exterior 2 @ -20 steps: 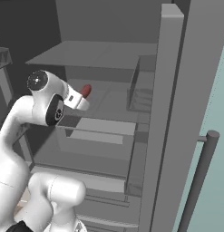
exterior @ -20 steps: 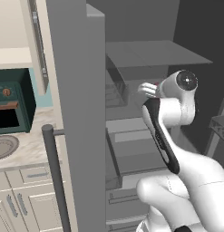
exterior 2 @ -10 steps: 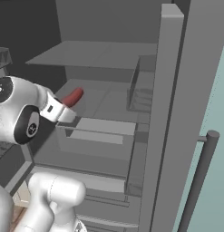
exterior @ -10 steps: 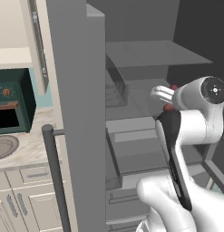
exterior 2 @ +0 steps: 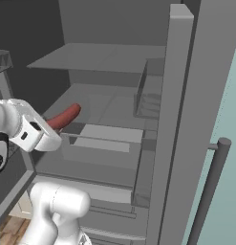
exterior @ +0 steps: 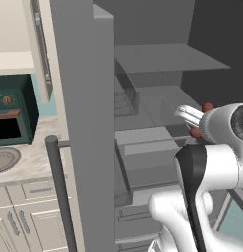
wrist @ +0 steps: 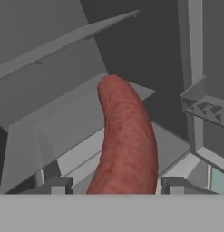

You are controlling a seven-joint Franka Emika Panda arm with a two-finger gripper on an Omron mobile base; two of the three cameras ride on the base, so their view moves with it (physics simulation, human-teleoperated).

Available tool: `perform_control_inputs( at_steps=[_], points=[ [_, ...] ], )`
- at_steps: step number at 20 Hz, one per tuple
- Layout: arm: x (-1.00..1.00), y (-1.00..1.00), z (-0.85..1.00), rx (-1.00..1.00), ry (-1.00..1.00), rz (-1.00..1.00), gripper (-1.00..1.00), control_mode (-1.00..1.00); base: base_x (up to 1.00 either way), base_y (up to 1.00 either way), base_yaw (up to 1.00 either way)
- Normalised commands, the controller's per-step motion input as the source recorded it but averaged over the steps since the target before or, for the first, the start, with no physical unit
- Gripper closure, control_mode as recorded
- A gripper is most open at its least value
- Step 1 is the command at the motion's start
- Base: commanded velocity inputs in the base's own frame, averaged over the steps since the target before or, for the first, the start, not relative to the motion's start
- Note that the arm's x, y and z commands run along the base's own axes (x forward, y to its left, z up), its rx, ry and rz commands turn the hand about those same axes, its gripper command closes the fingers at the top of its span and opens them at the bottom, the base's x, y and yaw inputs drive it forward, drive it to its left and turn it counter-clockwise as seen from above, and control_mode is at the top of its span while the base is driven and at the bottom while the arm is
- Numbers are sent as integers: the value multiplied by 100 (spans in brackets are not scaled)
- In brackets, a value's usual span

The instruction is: Move the hot dog bun to the plate on the dining table and place the condiment next to that plate. Then navigate to the fridge and take the sausage and place it on the plate as well.

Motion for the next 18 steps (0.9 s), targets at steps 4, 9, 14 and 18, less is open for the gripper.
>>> perform_control_inputs(
  at_steps=[4, 9, 14, 18],
  points=[
    [-14, -3, 1, 0, 0, 0, 100, -100, 0, 0, 0],
    [-35, -7, 7, 0, 2, 0, 100, 100, -12, 0, 0],
    [0, 0, 0, 0, 0, 0, 100, 100, -95, 0, 0],
    [0, 0, 0, 0, 0, 0, 100, 100, -100, 9, -1]
  ],
)
